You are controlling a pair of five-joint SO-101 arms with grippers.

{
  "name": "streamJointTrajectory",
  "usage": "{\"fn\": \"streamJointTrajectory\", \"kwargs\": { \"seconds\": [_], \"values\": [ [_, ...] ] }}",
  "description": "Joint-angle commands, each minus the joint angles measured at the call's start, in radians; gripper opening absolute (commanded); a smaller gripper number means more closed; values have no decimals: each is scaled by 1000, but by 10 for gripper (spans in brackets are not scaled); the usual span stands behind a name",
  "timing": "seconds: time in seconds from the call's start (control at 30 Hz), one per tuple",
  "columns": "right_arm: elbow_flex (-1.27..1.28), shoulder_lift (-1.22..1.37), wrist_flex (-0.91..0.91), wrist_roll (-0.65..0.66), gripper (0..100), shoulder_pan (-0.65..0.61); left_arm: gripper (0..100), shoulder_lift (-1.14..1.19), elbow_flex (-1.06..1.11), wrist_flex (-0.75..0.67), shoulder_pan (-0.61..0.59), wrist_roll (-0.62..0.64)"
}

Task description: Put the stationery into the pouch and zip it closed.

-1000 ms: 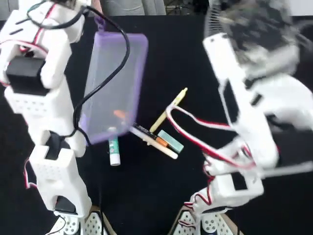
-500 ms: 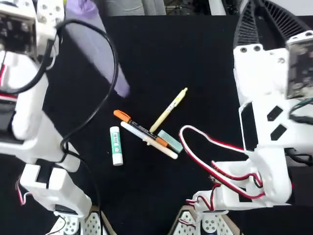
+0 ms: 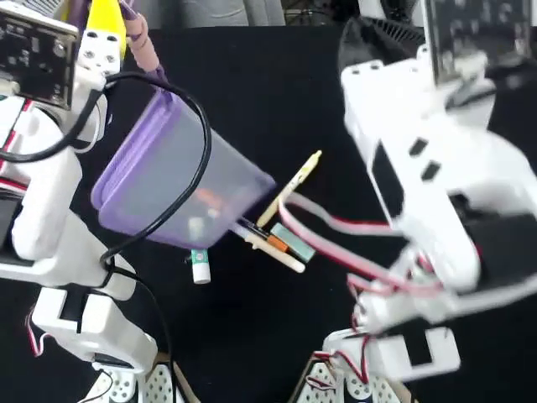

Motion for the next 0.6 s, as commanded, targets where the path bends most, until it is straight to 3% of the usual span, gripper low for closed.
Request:
{"fn": "streamJointTrajectory", "kwargs": {
  "seconds": [0.0,0.13,0.37,0.57],
  "values": [
    [254,-225,35,74,16,-190,30,-29,-30,5,2,89],
    [638,-469,31,181,16,-379,30,-31,-33,55,7,92],
    [1171,-866,-72,367,21,-402,30,-31,-33,97,85,94],
    [1475,-1113,-117,393,240,-402,30,-37,-33,97,286,94]
  ]
}}
